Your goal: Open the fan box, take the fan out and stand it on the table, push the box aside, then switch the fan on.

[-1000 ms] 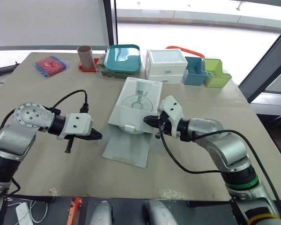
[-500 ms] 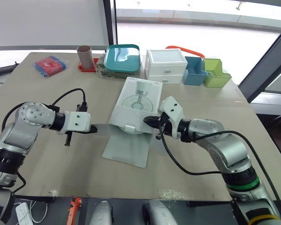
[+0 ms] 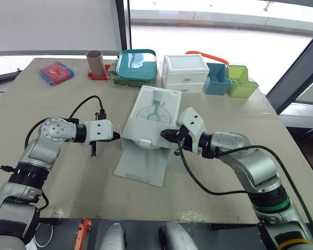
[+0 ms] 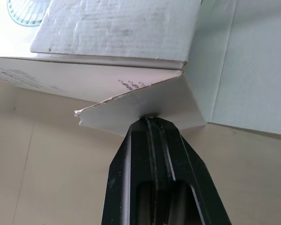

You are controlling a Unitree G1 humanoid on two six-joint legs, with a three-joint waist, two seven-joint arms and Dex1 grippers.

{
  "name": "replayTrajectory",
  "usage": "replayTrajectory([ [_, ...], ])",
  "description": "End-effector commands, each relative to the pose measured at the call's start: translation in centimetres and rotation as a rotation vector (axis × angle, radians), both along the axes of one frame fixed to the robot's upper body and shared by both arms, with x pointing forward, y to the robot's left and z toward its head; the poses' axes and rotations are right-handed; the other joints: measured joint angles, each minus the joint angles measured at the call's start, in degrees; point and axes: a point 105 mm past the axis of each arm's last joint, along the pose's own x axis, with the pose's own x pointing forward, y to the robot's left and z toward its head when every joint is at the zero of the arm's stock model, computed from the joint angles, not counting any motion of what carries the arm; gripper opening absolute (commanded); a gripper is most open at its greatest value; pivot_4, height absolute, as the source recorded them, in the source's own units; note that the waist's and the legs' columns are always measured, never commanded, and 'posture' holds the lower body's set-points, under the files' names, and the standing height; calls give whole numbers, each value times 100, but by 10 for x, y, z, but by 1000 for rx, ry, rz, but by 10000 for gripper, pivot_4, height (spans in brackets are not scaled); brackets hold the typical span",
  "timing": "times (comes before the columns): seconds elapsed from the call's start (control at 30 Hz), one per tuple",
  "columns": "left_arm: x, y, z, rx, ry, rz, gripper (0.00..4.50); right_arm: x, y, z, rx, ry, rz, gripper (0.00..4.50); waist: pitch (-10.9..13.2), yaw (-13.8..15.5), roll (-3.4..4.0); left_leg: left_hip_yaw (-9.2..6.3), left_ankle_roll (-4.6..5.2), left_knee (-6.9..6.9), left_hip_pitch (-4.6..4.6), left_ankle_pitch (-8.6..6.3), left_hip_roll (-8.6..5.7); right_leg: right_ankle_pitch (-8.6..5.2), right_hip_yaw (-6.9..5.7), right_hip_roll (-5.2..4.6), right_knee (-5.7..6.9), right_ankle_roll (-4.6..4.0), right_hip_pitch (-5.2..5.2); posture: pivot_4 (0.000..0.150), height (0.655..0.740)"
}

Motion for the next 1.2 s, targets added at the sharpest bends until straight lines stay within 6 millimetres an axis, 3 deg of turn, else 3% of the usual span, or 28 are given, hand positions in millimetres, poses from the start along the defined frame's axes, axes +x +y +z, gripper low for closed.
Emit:
replayTrajectory([
  [0.03,9,3,18,-25,-86,28,0,-5,1,3,0,-11,14,506,0,0,0,0,0,0,0,0,0,0,0,0,0,0,0,1500,7400],
  [0.27,20,-4,24,-129,-114,56,0,-5,1,4,-1,-15,15,506,0,2,0,-2,0,0,0,0,0,0,-2,-1,0,0,1,1500,7400],
  [0.8,21,-33,20,-235,-59,5,0,-3,-3,8,-6,-28,-3,506,0,7,0,-3,0,3,-1,0,-3,0,-3,-4,1,0,2,1500,7400],
  [1.2,19,-34,21,-247,-54,1,0,-3,-3,7,-3,-23,-10,506,0,6,0,-3,0,4,-1,0,-4,0,-4,-4,1,0,2,1500,7400],
])
